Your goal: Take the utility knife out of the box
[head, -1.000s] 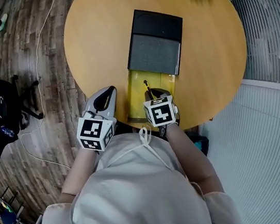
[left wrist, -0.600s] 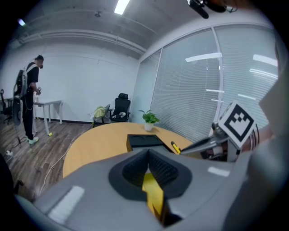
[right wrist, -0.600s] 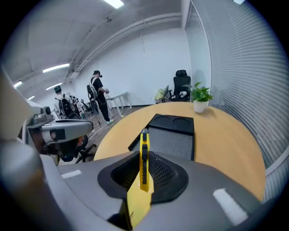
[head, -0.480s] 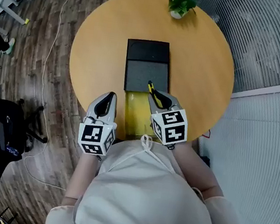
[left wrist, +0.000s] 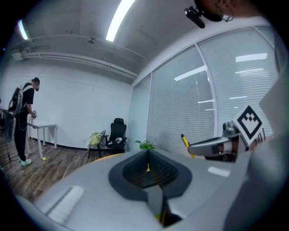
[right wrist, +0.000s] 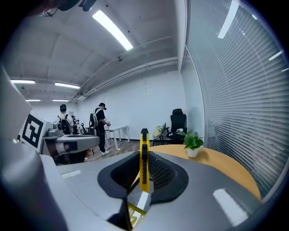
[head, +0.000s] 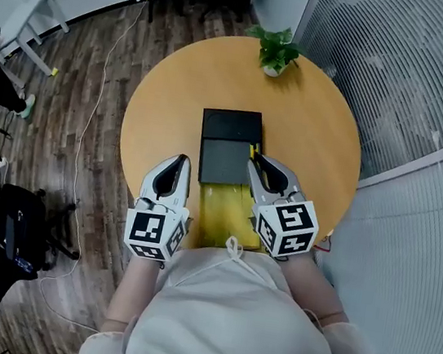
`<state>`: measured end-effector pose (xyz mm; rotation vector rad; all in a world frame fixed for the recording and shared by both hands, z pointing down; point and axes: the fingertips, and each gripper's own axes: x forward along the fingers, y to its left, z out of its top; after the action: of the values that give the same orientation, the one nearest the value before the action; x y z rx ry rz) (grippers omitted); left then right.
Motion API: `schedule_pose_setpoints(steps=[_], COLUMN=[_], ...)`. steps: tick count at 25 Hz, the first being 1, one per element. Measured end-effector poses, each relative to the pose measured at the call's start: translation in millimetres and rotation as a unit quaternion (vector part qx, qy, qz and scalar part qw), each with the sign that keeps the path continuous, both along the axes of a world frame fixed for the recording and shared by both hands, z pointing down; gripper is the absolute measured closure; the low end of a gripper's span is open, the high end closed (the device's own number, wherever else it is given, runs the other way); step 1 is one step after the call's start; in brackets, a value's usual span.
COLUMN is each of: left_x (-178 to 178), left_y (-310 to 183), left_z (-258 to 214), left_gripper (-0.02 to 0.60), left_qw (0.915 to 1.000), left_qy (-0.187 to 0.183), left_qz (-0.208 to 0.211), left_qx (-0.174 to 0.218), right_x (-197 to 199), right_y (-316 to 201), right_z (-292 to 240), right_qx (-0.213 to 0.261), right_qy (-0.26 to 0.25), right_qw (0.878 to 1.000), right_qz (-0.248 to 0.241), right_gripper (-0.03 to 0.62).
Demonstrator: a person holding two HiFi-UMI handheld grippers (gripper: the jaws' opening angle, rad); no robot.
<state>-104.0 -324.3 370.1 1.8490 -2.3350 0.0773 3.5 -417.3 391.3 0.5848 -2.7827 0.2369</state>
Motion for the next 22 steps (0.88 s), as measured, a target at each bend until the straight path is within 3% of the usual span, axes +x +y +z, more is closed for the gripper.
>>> schedule_pose_setpoints(steps=[8, 22], left_x=[8.1, 21.7], left_y=[-1.6, -6.2], left_z=[-19.9, -12.6], left_gripper=[0.575, 0.575], left_qw=[0.9997, 0.9999], left_qy=[0.008, -0.004], left_qz=[0.007, 0.007], left_qx=[0.02, 0.009], right_x=[4.8, 19.6], right_y=[7.9, 3.5], right_z=[-10.9, -6.0], right_qx=[0.002, -0.004], right_qy=[-0.016, -0.018], right_qw=[1.0, 1.0], right_qz=[-0.01, 0.001], right_gripper=[0.531, 0.531])
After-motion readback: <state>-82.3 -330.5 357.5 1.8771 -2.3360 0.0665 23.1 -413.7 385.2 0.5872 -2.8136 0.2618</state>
